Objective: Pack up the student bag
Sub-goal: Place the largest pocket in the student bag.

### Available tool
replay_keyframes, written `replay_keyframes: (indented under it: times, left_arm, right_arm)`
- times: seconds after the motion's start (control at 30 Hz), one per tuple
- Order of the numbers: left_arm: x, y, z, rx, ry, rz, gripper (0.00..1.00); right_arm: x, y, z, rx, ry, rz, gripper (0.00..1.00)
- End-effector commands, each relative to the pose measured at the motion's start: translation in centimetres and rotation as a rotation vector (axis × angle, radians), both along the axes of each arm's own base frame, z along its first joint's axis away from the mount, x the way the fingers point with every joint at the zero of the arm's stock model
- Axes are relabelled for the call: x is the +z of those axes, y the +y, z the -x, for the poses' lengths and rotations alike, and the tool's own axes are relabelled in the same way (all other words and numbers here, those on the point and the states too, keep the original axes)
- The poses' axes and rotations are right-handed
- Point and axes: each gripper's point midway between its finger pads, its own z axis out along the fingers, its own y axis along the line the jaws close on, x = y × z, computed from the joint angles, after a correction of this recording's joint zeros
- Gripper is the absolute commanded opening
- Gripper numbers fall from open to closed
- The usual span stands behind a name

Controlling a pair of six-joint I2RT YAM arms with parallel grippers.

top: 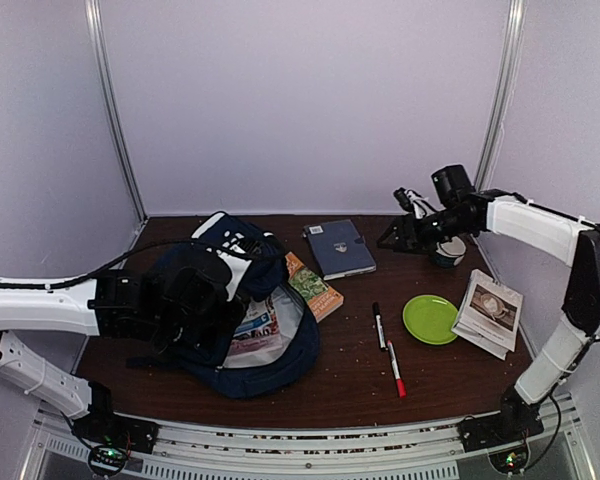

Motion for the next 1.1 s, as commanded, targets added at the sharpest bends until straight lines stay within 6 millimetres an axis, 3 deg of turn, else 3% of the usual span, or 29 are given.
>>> replay_keyframes:
  times: [0.0, 0.2, 0.3, 0.43, 0.57, 0.7, 0.8, 0.9, 1.0, 1.07]
  left_arm:
    - [4.5, -2.2, -0.8, -0.01, -0.105, 0.158, 0.0]
    - [4.6, -2.2, -1.1, -0.003, -0.126, 0.142, 0.0]
    - [3.8, -2.4, -1.3, -0.001, -0.122, 0.117, 0.0]
    - [2.1, -3.6, -1.2, -0.034, -0.091, 0.084, 0.0]
    - [0.8, -5.2, -1.1, -0.085, -0.047, 0.072, 0.0]
    - [-1.3, -6.7, -0.8, -0.134, 0.034, 0.035, 0.02]
    - [-2.5, -7.7, 0.0, -0.187, 0.091, 0.028, 0.31]
    - [-2.2, -8.3, 0.8, -0.233, 0.112, 0.07, 0.44]
    - [-0.1, -9.4, 1.7, -0.319, 0.104, 0.128, 0.65]
    - [2.0, -10.9, 2.0, -0.372, 0.092, 0.166, 0.73]
  right_arm:
    - [-2.7, -11.0, 0.4, -0.168, 0.005, 0.303, 0.63]
    - [-4.4, -24.6, 3.3, -0.426, 0.09, 0.46, 0.68]
    - [-4.8, -29.1, 5.6, -0.503, 0.127, 0.568, 0.7]
    - [-6.4, -33.3, 9.3, -0.575, 0.239, 0.65, 0.71]
    - [-8.2, -35.3, 11.6, -0.604, 0.331, 0.67, 0.72]
    - [-10.1, -35.7, 12.7, -0.593, 0.423, 0.641, 0.73]
    - [-11.5, -35.1, 12.9, -0.566, 0.465, 0.599, 0.73]
    - [-12.7, -34.4, 12.8, -0.543, 0.493, 0.548, 0.73]
    - [-13.3, -33.8, 12.4, -0.522, 0.498, 0.507, 0.73]
    - [-13.6, -33.5, 12.1, -0.514, 0.49, 0.487, 0.73]
